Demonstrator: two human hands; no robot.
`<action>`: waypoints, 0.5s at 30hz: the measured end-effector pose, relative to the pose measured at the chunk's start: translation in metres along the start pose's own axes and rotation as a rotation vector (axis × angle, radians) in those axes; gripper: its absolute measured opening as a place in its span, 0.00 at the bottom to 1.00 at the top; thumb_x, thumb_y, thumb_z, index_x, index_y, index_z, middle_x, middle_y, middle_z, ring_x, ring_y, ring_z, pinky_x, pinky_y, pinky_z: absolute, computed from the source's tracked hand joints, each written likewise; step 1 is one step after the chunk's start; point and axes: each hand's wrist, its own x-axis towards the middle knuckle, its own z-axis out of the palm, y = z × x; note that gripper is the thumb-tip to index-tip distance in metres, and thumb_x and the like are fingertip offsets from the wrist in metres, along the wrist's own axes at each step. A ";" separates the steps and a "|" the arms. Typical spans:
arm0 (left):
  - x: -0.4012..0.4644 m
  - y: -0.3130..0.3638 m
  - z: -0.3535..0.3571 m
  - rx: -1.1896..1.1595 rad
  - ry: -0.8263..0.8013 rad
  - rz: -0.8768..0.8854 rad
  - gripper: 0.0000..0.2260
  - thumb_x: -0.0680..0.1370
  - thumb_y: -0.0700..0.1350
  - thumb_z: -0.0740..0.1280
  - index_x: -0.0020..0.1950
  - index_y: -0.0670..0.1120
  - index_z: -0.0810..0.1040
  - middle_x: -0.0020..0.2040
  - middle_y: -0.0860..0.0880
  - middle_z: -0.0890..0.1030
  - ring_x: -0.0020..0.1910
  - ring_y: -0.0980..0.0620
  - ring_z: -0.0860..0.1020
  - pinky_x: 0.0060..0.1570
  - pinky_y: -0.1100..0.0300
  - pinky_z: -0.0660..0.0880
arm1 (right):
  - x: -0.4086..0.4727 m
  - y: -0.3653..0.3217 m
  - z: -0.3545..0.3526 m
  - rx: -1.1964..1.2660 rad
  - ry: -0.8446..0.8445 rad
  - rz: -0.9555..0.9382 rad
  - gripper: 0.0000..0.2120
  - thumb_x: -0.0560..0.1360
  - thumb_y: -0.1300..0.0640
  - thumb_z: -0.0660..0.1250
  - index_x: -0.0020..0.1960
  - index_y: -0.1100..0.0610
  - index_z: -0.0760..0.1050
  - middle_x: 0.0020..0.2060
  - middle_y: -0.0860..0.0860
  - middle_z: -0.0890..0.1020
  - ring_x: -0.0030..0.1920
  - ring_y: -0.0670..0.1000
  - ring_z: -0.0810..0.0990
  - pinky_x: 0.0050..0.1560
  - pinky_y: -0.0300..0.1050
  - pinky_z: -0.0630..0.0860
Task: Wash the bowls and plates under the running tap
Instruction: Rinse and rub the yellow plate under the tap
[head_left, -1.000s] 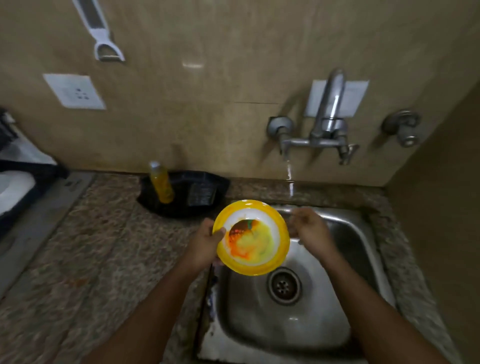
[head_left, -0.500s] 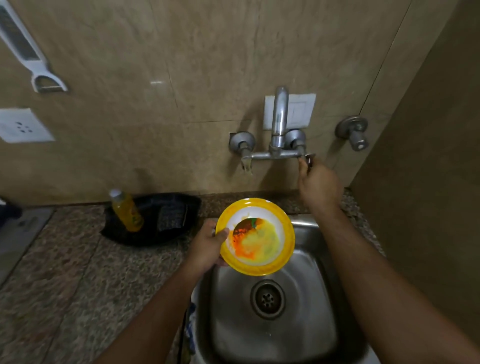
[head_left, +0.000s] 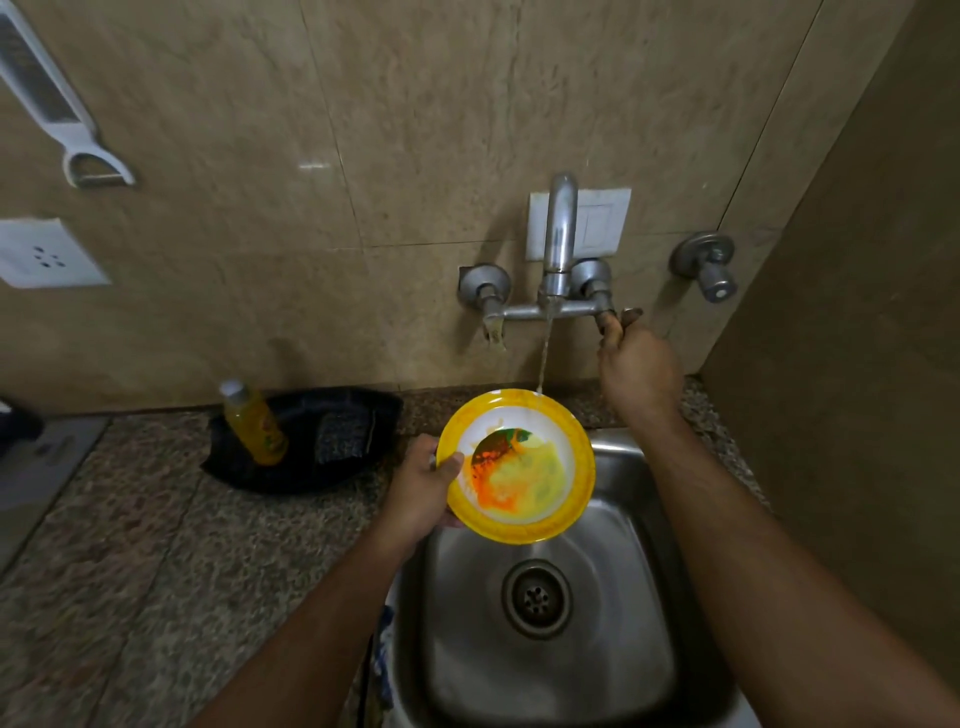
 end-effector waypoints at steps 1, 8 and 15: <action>0.001 0.000 0.000 0.000 0.000 0.000 0.04 0.82 0.47 0.62 0.52 0.48 0.70 0.54 0.43 0.78 0.45 0.44 0.82 0.30 0.50 0.81 | 0.000 0.000 0.000 0.010 -0.003 0.000 0.17 0.83 0.47 0.53 0.51 0.58 0.75 0.45 0.63 0.82 0.48 0.65 0.80 0.39 0.49 0.64; 0.004 -0.003 0.003 0.003 -0.002 0.011 0.04 0.81 0.48 0.64 0.50 0.49 0.71 0.57 0.40 0.77 0.45 0.43 0.83 0.28 0.53 0.79 | 0.001 0.003 0.001 0.050 0.017 0.015 0.16 0.83 0.48 0.54 0.51 0.58 0.75 0.45 0.63 0.82 0.48 0.65 0.80 0.38 0.49 0.64; 0.008 -0.004 0.006 -0.022 -0.027 0.026 0.04 0.82 0.48 0.62 0.55 0.54 0.75 0.54 0.44 0.82 0.46 0.43 0.83 0.32 0.49 0.81 | -0.016 0.001 -0.005 0.084 -0.101 0.113 0.22 0.79 0.43 0.54 0.53 0.58 0.77 0.48 0.60 0.83 0.51 0.63 0.81 0.48 0.53 0.75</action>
